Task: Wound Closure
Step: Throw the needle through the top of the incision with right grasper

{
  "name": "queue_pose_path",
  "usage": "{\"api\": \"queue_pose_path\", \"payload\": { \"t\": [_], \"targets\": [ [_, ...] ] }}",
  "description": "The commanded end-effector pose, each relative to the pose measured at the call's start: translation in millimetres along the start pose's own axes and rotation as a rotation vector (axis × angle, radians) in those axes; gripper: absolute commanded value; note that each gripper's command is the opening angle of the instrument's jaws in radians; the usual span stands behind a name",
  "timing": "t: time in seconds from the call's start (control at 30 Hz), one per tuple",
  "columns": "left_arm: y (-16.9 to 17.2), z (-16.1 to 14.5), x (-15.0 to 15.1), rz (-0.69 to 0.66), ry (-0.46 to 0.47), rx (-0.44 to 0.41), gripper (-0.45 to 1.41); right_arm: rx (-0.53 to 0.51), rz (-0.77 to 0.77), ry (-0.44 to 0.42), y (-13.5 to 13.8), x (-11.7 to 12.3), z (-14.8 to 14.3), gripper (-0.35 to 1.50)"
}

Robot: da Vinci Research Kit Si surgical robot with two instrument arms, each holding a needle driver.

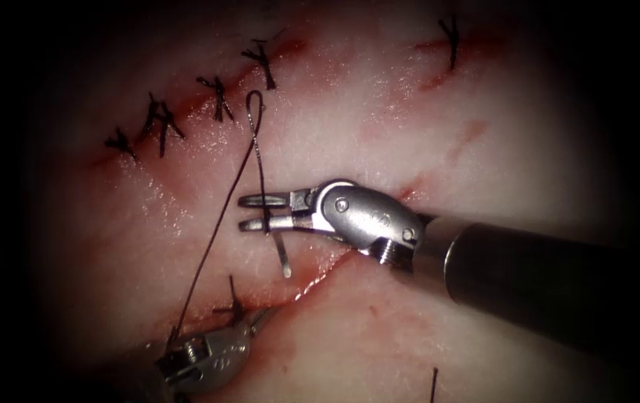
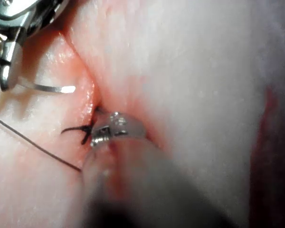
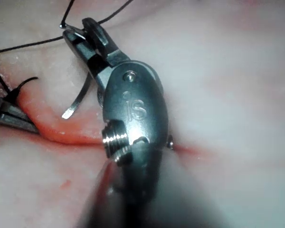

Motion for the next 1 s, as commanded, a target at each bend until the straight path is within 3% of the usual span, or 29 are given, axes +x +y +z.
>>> {"api": "queue_pose_path", "payload": {
  "t": [0.03,0.2,0.53,1.0],
  "targets": [
    [0.2,0.8,0.0,0.000,0.002,0.000,-0.35,0.014,0.024,0.003,-0.1,-0.7,1.0,-0.35],
    [0.0,0.8,-0.1,0.000,0.004,0.000,-0.35,0.041,0.065,-0.023,-1.5,-2.3,1.2,-0.35],
    [-0.3,0.5,-0.2,-0.002,0.012,0.002,-0.37,0.012,0.090,-0.052,-1.8,-4.0,-0.7,-0.35],
    [-0.4,0.4,-0.3,-0.002,0.014,0.002,-0.37,0.062,0.161,-0.078,-4.7,-6.7,0.2,-0.35]
  ]
}}
